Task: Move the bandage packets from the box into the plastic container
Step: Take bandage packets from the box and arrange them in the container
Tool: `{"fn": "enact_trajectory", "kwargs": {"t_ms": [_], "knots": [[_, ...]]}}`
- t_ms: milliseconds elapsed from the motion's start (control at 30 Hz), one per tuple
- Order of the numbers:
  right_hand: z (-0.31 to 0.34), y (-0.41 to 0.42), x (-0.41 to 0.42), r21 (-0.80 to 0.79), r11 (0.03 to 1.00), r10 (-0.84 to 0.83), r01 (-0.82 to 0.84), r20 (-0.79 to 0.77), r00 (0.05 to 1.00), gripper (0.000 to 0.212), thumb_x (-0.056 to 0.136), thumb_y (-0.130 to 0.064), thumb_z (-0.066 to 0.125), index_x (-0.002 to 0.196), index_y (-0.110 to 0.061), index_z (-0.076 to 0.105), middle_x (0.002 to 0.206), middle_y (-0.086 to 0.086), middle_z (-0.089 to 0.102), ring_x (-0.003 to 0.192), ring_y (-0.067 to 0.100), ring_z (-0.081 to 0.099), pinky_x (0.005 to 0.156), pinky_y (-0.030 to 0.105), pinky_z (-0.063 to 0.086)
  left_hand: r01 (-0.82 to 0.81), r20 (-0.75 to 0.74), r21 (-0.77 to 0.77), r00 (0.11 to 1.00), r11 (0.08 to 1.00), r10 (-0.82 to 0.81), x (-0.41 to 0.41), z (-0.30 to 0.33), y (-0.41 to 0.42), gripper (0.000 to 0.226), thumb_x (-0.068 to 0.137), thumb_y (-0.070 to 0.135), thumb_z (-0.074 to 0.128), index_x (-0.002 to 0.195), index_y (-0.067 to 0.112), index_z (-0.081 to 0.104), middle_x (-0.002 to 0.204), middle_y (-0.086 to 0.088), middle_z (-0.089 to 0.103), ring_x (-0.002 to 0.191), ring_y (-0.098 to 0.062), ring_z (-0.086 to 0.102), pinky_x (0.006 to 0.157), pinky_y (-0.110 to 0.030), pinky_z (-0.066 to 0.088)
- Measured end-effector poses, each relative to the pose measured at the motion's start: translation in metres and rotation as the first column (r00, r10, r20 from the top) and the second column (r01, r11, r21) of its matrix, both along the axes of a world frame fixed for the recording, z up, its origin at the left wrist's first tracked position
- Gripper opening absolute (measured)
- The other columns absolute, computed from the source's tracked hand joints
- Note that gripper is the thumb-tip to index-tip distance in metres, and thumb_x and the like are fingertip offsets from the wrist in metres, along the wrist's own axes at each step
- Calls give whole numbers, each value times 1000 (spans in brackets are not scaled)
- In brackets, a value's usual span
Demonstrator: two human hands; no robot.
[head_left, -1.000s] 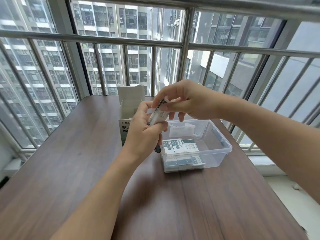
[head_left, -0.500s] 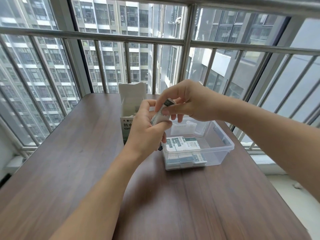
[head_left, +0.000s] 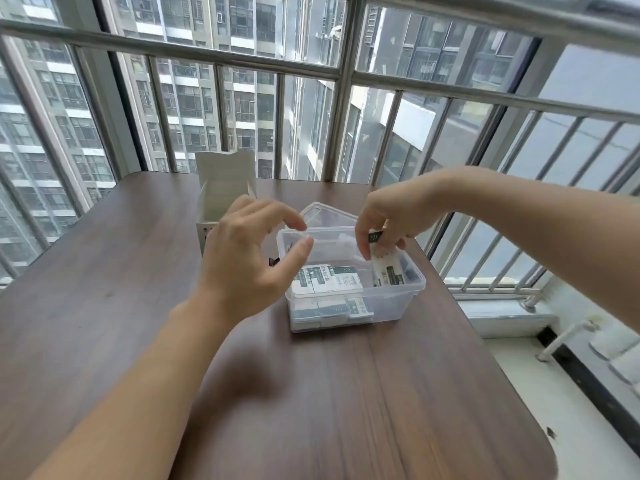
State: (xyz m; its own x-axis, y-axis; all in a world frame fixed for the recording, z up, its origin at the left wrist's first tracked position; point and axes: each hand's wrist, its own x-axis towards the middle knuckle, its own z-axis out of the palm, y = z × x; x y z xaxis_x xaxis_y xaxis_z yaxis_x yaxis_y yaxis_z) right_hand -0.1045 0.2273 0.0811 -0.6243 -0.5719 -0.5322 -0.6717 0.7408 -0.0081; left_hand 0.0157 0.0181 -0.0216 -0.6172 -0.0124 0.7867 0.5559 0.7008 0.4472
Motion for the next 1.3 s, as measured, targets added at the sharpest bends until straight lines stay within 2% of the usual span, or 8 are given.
{"fn": "enact_trajectory", "kwargs": {"t_ms": [167, 367, 567, 733, 867, 933, 1133, 1300], "knots": [[-16, -10, 1, 59, 997, 51, -47, -57, 997, 18, 93, -19, 71, 108, -29, 71, 103, 0, 75, 95, 26, 68, 80, 36, 53, 70, 87, -115, 994, 991, -60, 1, -4, 1, 26, 87, 45, 62, 80, 22, 74, 83, 11, 71, 82, -21, 57, 71, -41, 50], [-27, -14, 7, 143, 989, 57, -38, -128, 990, 33, 91, -30, 74, 121, -29, 60, 93, -12, 53, 89, 18, 56, 74, 33, 46, 93, 129, -150, 989, 984, -74, 2, -4, 1, 29, 87, 48, 60, 80, 24, 74, 80, 11, 71, 82, -21, 59, 70, -41, 52], [-34, -17, 15, 257, 966, 101, -42, -222, 970, 38, 92, -36, 72, 126, -21, 62, 102, -3, 59, 88, 21, 57, 57, 26, 37, 106, 157, -161, 984, 981, -81, -1, -6, 0, 29, 87, 49, 60, 84, 24, 74, 84, 10, 71, 83, -18, 60, 71, -40, 53], [-43, -21, 22, 296, 955, 98, -24, -238, 966, 40, 97, -29, 67, 133, -15, 58, 104, 0, 57, 72, 14, 52, 50, 23, 30, 126, 169, -161, 981, 979, -98, -2, -7, 0, 27, 88, 48, 61, 86, 24, 73, 90, 12, 70, 85, -14, 60, 72, -39, 53], [-42, -22, 24, 332, 943, 86, -3, -235, 968, 50, 97, -34, 65, 138, -8, 53, 124, 7, 62, 95, 25, 60, 52, 22, 34, 130, 177, -157, 979, 979, -101, -2, -8, 0, 28, 87, 48, 61, 89, 23, 73, 92, 13, 69, 83, -13, 59, 73, -39, 53], [-43, -23, 23, 355, 935, 81, 6, -230, 970, 53, 97, -38, 64, 138, -6, 52, 125, 10, 62, 101, 28, 63, 54, 24, 37, 126, 177, -155, 979, 980, -98, -2, -8, 0, 28, 87, 48, 61, 90, 23, 73, 92, 13, 69, 82, -14, 59, 72, -39, 53], [-43, -24, 23, 397, 917, 58, 28, -205, 977, 57, 95, -38, 67, 140, -8, 50, 123, 10, 65, 100, 29, 65, 56, 27, 41, 123, 173, -146, 980, 982, -97, -1, -7, 2, 26, 86, 47, 62, 91, 24, 72, 92, 12, 69, 84, -17, 61, 73, -39, 53], [-40, -26, 27, 356, 935, 59, 8, -178, 982, 72, 90, -30, 75, 151, -14, 38, 128, 2, 59, 104, 26, 60, 74, 31, 45, 118, 169, -143, 981, 983, -93, -1, -8, 1, 26, 86, 47, 62, 91, 24, 72, 92, 11, 68, 83, -16, 60, 72, -38, 52]]}}
